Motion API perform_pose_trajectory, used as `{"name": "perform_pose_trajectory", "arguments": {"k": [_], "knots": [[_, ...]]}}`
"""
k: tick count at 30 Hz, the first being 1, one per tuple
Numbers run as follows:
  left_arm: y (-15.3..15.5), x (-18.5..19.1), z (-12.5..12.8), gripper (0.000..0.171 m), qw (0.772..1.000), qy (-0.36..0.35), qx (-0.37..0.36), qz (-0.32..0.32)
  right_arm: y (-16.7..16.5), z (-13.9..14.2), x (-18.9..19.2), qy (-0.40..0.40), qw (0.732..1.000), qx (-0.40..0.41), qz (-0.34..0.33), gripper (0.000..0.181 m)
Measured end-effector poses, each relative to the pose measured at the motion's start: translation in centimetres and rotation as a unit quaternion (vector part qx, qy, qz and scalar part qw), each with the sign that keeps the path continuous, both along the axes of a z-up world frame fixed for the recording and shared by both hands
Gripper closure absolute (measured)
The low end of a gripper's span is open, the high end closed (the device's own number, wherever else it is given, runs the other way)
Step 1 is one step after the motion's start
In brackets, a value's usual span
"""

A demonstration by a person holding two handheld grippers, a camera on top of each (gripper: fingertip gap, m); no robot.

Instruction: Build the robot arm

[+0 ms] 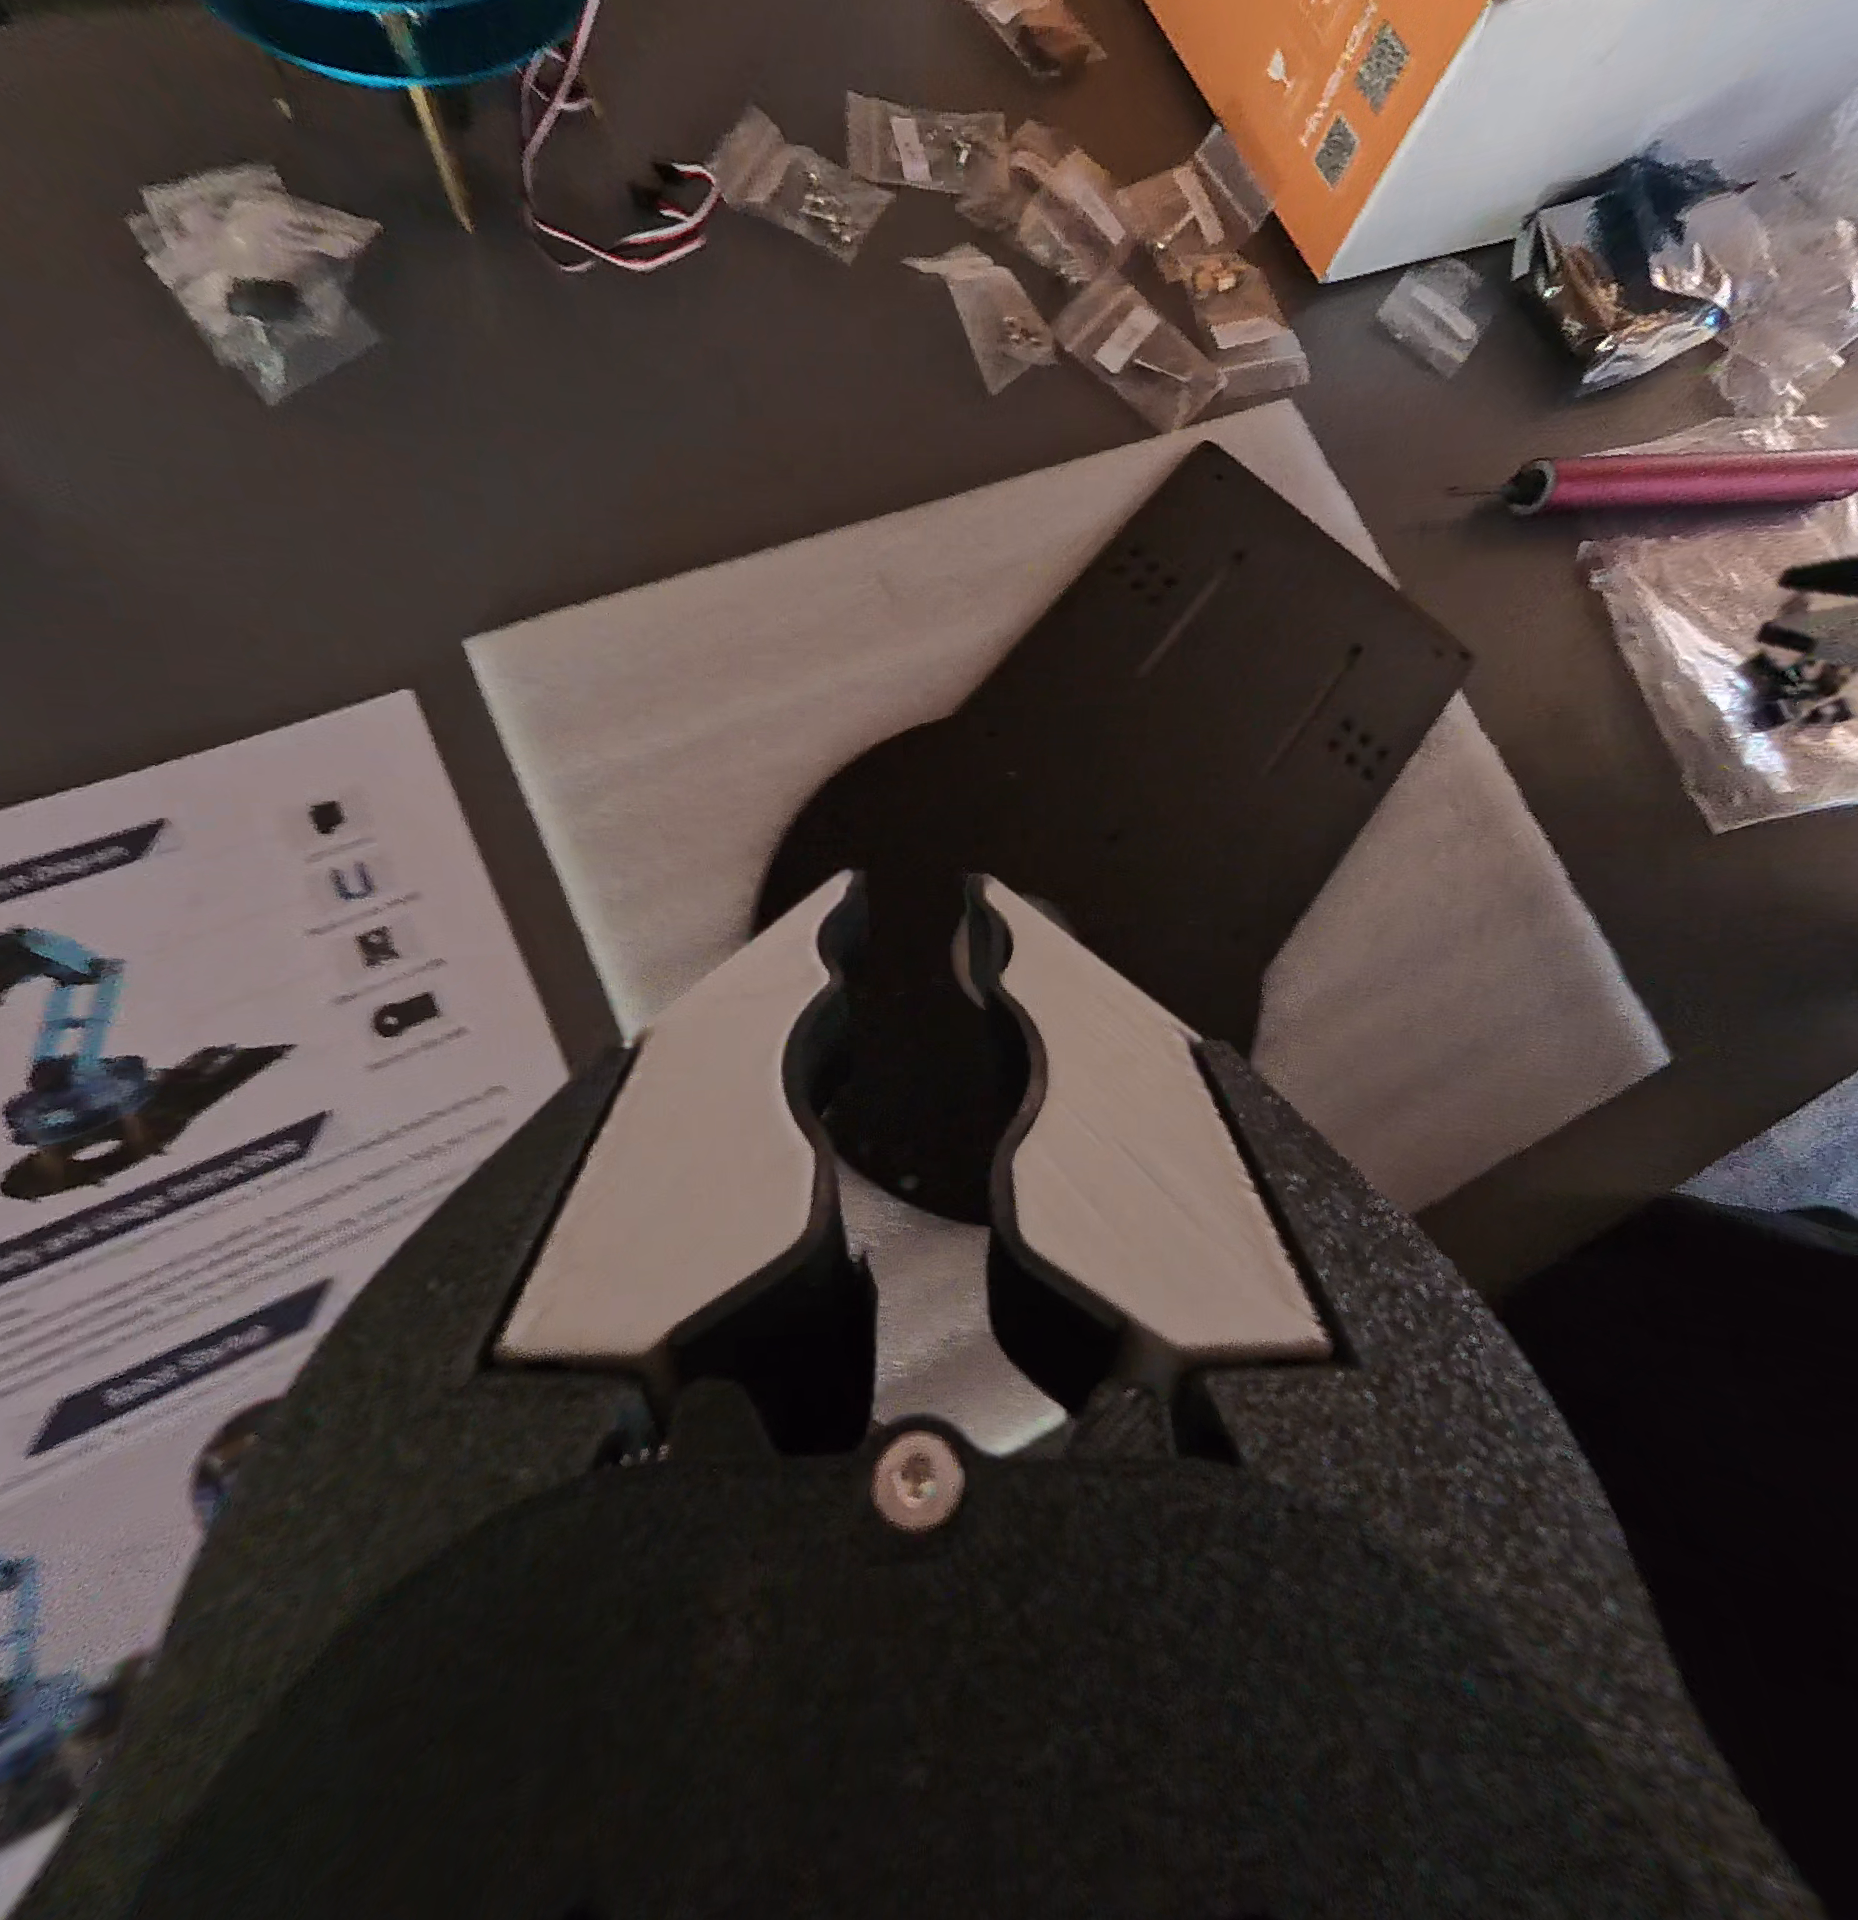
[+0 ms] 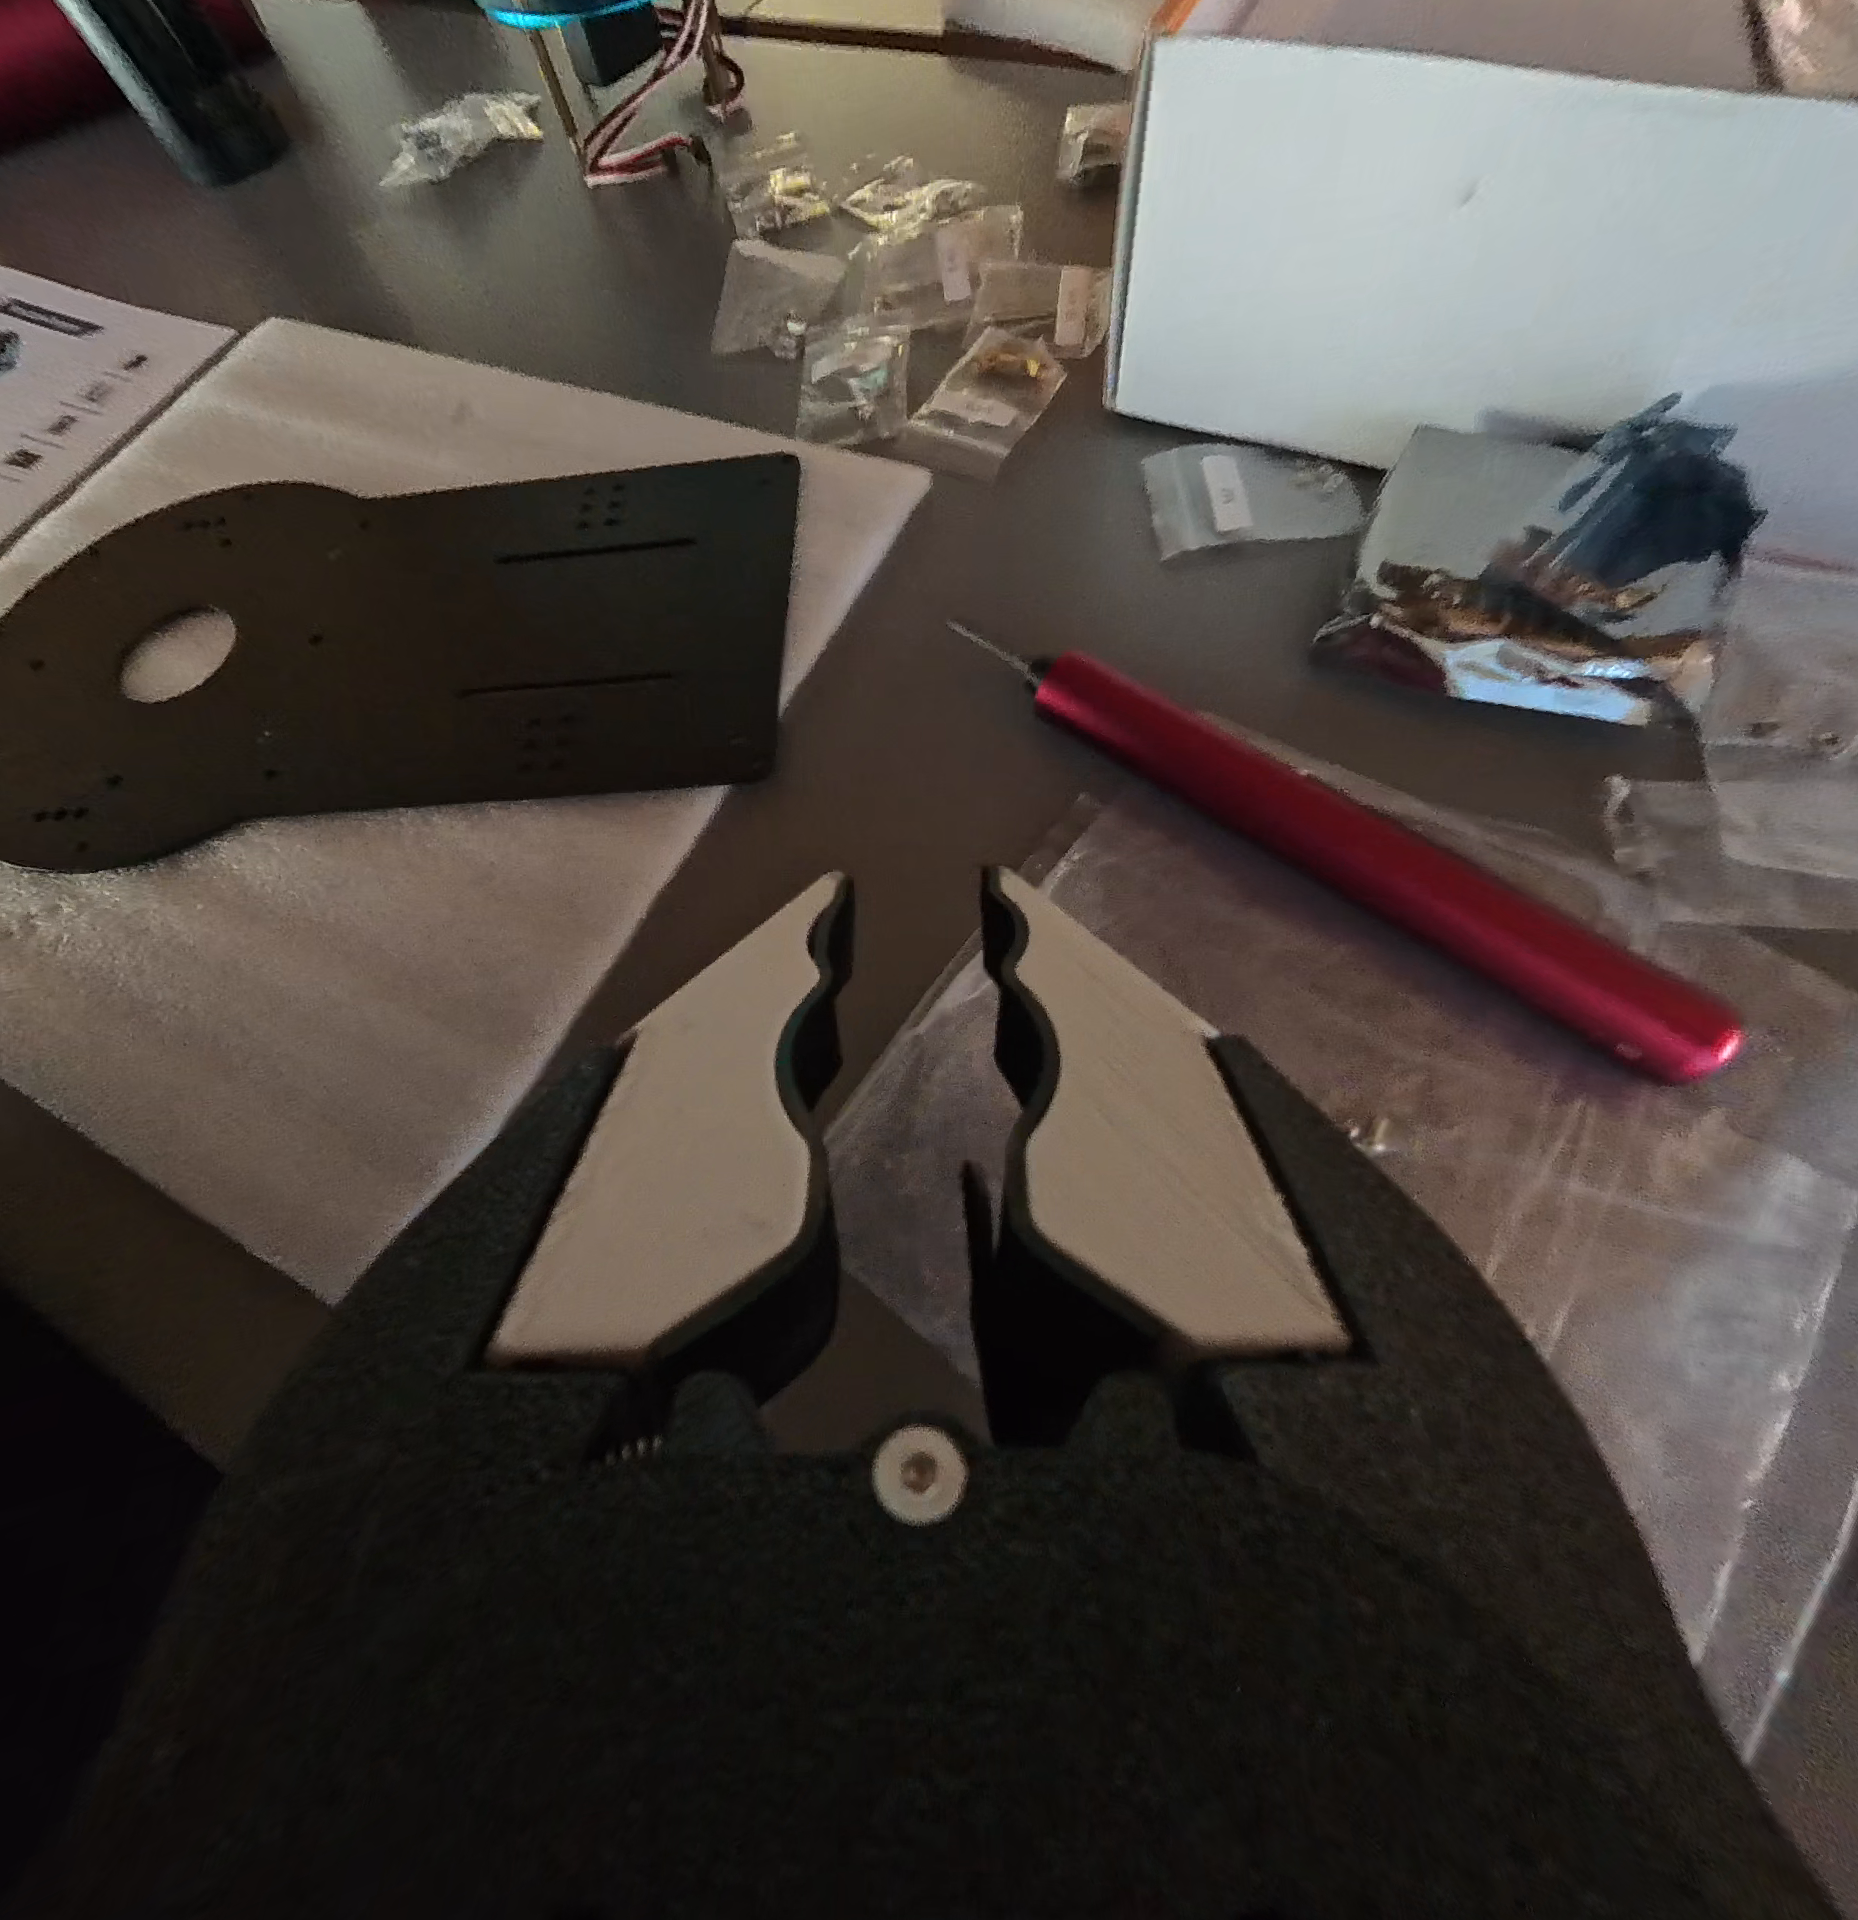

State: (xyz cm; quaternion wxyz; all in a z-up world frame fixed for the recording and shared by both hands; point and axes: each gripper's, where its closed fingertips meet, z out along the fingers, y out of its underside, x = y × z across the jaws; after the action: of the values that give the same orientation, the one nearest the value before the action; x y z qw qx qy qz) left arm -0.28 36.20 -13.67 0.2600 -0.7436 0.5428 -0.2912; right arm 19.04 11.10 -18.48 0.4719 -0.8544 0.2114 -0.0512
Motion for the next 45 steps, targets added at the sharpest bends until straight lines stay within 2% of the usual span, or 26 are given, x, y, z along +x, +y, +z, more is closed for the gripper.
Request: {"name": "perform_pose_trajectory", "arguments": {"k": [3,6,12,17,21,26,31,37,40,43,45], "knots": [[-2.0,-0.1,-0.2,0.153,1.0,0.008,-0.022,0.015,0.7,0.7,0.3,0.006,0.999,0.022,0.028,0.159],[-2.5,-1.2,-0.2,0.153,0.999,0.014,-0.022,0.041,2.4,0.6,-0.4,0.008,0.997,0.027,0.068,0.159],[0.3,-5.4,0.0,0.153,0.992,0.0,-0.024,0.121,6.5,0.8,-2.9,0.011,0.99,0.019,0.142,0.159],[5.0,-10.6,0.3,0.153,0.983,-0.012,-0.018,0.183,10.1,1.7,-4.8,0.007,0.985,0.015,0.169,0.16],[10.1,-16.2,0.5,0.153,0.974,-0.011,0.002,0.226,13.6,2.0,-7.4,0.018,0.984,0.011,0.179,0.16],[17.8,-24.5,0.4,0.153,0.958,-0.018,0.01,0.285,19.2,2.0,-12.2,0.008,0.981,-0.014,0.195,0.16],[24.9,-31.1,-0.9,0.153,0.95,-0.029,-0.004,0.312,25.5,2.5,-18.1,0.022,0.976,-0.022,0.214,0.161],[31.3,-34.2,-2.6,0.153,0.954,-0.041,-0.053,0.291,31.9,1.6,-24.0,0.057,0.977,-0.035,0.202,0.16],[33.4,-34.4,-3.6,0.153,0.961,-0.04,-0.057,0.267,33.7,0.8,-26.9,0.073,0.97,-0.059,0.224,0.16],[35.0,-34.3,-4.6,0.153,0.964,-0.046,-0.068,0.254,35.3,0.3,-28.1,0.086,0.966,-0.081,0.23,0.16],[35.6,-33.4,-3.8,0.153,0.957,-0.103,-0.111,0.246,36.6,-0.2,-28.4,0.094,0.964,-0.097,0.227,0.16]]}}
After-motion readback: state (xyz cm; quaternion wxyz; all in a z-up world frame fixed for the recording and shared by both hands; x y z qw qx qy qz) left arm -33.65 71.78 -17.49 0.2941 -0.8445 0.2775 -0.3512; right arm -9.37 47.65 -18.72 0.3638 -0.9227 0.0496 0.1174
